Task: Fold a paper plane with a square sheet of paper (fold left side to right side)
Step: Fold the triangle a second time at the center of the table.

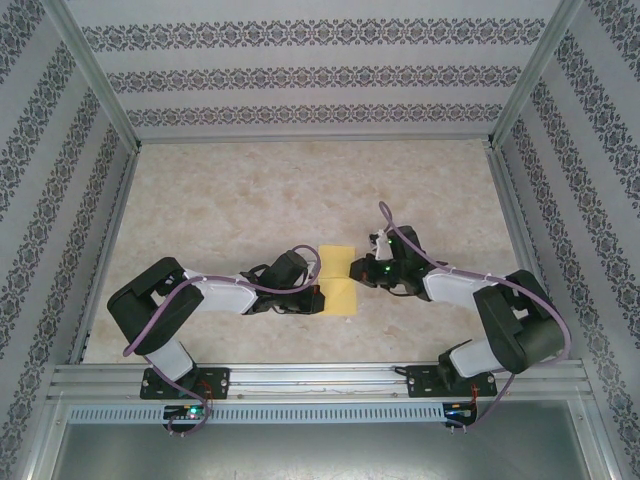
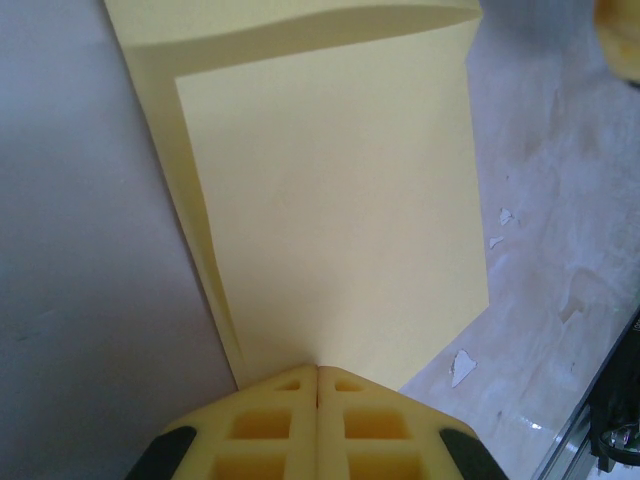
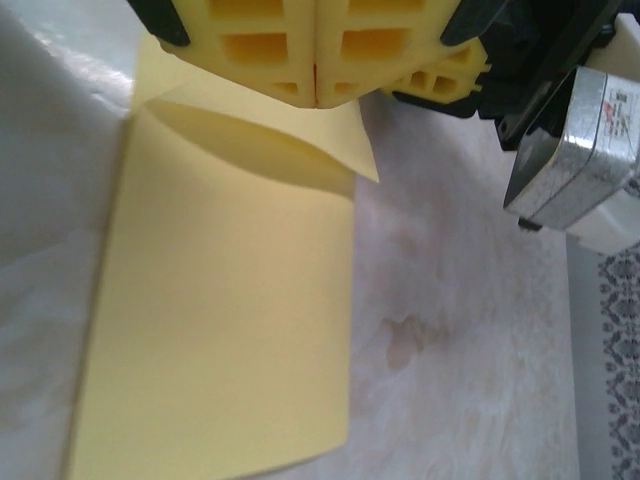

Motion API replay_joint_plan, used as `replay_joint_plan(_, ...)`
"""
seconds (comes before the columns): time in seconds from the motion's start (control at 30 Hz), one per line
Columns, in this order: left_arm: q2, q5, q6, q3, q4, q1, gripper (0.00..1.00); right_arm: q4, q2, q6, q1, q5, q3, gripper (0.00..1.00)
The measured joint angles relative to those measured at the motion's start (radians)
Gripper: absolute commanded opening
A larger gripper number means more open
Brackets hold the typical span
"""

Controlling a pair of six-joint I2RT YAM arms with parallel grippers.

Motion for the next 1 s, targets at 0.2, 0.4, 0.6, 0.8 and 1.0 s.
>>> replay_joint_plan(0.2, 0.002, 0.0, 0.0, 0.002, -0.003, 0.0, 0.0, 0.019, 0.074, 0.026, 0.067, 0.019, 0.021, 0.0)
replay_joint_plan(0.4, 0.003, 0.0, 0.0, 0.003, -0.003, 0.0, 0.0, 0.038, 0.128, 0.029, 0.084, 0.038, 0.042, 0.0)
replay_joint_plan(0.6, 0.003, 0.0, 0.0, 0.005, -0.006, 0.0, 0.0, 0.033, 0.146, 0.027, 0.084, 0.064, 0.042, 0.0)
replay_joint_plan(0.8, 0.002, 0.0, 0.0, 0.008, -0.01, 0.0, 0.0, 0.029, 0.166, 0.021, 0.069, 0.067, 0.041, 0.0)
replay_joint_plan(1.0, -0.013, -0.015, 0.0, 0.029, -0.074, 0.0, 0.0, 0.039, 0.172, 0.021, 0.057, 0.048, 0.037, 0.0)
